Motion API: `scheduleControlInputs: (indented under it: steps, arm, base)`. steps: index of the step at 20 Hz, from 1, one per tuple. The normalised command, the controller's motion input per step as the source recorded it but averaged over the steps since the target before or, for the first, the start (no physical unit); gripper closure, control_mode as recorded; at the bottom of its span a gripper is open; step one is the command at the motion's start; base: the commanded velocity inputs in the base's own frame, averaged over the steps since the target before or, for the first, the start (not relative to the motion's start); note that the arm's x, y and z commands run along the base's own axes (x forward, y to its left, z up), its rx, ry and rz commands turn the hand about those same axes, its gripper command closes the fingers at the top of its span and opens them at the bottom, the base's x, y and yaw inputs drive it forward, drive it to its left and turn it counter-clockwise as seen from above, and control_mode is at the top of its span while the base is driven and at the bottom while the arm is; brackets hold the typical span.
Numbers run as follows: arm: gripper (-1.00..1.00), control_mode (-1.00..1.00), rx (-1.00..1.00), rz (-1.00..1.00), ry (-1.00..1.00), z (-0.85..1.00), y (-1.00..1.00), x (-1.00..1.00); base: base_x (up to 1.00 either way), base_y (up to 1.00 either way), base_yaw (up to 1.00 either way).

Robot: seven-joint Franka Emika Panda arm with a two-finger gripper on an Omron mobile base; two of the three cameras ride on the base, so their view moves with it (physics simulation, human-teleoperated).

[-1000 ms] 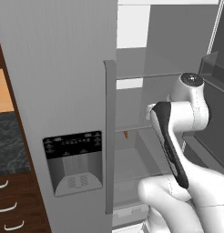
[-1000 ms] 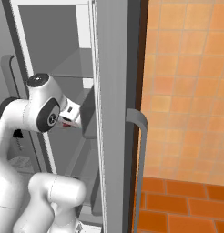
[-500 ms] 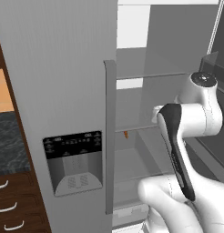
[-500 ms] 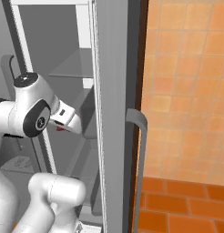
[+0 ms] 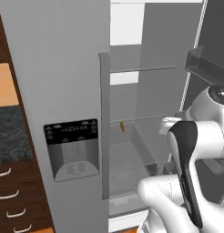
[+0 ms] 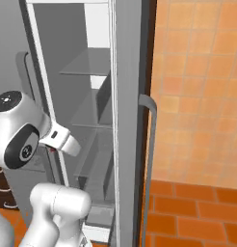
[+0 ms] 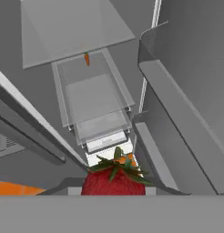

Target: Take the strawberry from the fridge and place it on top of the pancake, located on the dining counter.

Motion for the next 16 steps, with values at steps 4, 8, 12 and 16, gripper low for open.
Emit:
scheduleControlInputs:
  steps: [4,8,12,16]
  arm:
    - [1.0,1.0,0.0,0.0,0.0,0.0,0.0,0.0]
    - [1.0,1.0,0.0,0.0,0.0,0.0,0.0,0.0]
    - [1.0,1.0,0.0,0.0,0.0,0.0,0.0,0.0]
    - [1.0,1.0,0.0,0.0,0.0,0.0,0.0,0.0]
  base:
    - [-0.65,0.56,-0.22]
    - [-0.28,0.81,-0.38]
    - [-0.24,0.77,-0.53]
    - [-0.33,0.49,-0.69]
